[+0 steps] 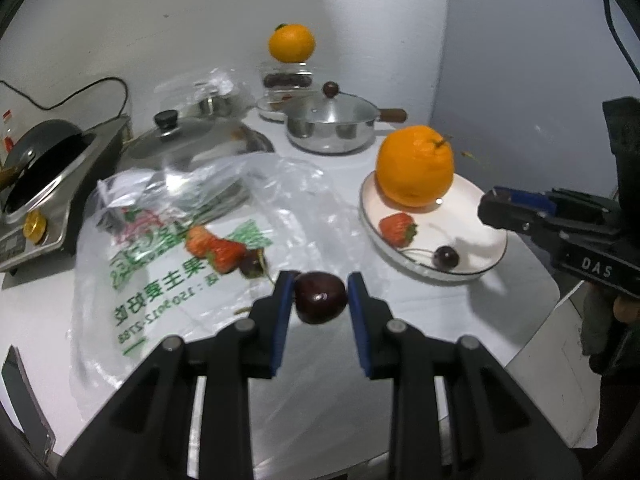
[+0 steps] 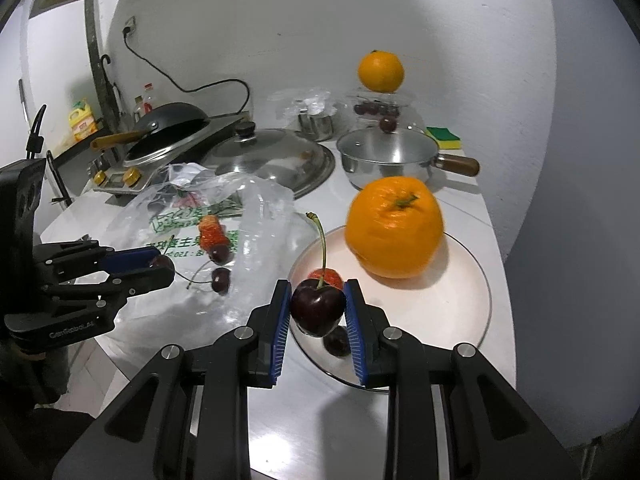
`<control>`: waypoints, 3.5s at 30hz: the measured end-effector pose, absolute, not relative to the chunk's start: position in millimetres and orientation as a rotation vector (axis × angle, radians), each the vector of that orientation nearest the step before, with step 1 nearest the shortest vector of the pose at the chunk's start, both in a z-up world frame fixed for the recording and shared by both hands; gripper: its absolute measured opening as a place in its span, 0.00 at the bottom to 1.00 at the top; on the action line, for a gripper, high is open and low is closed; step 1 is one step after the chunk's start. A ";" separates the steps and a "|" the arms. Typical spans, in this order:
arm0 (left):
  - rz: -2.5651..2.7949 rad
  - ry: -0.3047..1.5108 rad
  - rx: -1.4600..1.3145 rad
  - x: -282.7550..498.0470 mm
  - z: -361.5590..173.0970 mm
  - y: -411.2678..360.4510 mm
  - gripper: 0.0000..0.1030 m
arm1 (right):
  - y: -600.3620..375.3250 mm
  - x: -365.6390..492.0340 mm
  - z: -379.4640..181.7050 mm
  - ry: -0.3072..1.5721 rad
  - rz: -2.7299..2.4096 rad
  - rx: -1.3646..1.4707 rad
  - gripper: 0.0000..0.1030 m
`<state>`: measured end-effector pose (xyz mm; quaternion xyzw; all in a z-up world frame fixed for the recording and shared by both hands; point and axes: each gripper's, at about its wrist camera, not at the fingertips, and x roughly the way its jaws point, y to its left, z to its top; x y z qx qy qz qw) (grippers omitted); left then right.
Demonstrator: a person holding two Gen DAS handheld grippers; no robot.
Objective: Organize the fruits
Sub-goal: 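Lower both held cherries toward the plate beside the strawberry, then open the left gripper to drop its cherry on the plate while the right gripper releases its cherry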
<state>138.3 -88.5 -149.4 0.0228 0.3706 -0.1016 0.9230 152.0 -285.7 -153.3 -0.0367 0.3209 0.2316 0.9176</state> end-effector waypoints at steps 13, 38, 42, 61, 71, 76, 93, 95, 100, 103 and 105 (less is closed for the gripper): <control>-0.267 0.770 0.085 154.8 -149.7 -135.4 0.28 | -322.9 158.6 -161.5 0.666 0.451 -0.032 0.28; -0.353 0.807 0.134 184.0 -162.5 -203.8 0.28 | -370.2 176.6 -180.7 0.694 0.444 0.014 0.28; -0.374 0.813 0.138 188.2 -165.8 -213.8 0.28 | -373.3 179.9 -183.5 0.701 0.444 0.017 0.28; -0.458 0.883 0.163 202.7 -188.9 -241.0 0.28 | -376.0 188.5 -193.7 0.720 0.477 0.028 0.28; -0.456 0.902 0.150 203.6 -190.9 -235.9 0.32 | -367.8 189.9 -196.5 0.733 0.483 0.012 0.28; -0.452 0.889 0.135 202.3 -185.3 -230.2 0.34 | -361.4 190.0 -196.9 0.742 0.490 -0.003 0.28; -0.399 0.851 0.079 196.6 -174.4 -199.4 0.53 | -342.2 190.0 -202.9 0.794 0.453 -0.048 0.28; -0.398 0.850 0.075 196.1 -174.0 -197.1 0.53 | -340.2 190.3 -203.9 0.800 0.447 -0.056 0.28; -0.393 0.840 0.062 192.3 -170.5 -190.4 0.53 | -336.8 190.7 -206.0 0.821 0.426 -0.067 0.28; -0.391 0.833 0.055 189.7 -168.3 -186.7 0.53 | -335.2 189.5 -204.2 0.821 0.415 -0.073 0.28; -0.394 0.833 0.052 187.8 -168.3 -184.8 0.53 | -333.8 188.8 -203.2 0.821 0.406 -0.074 0.32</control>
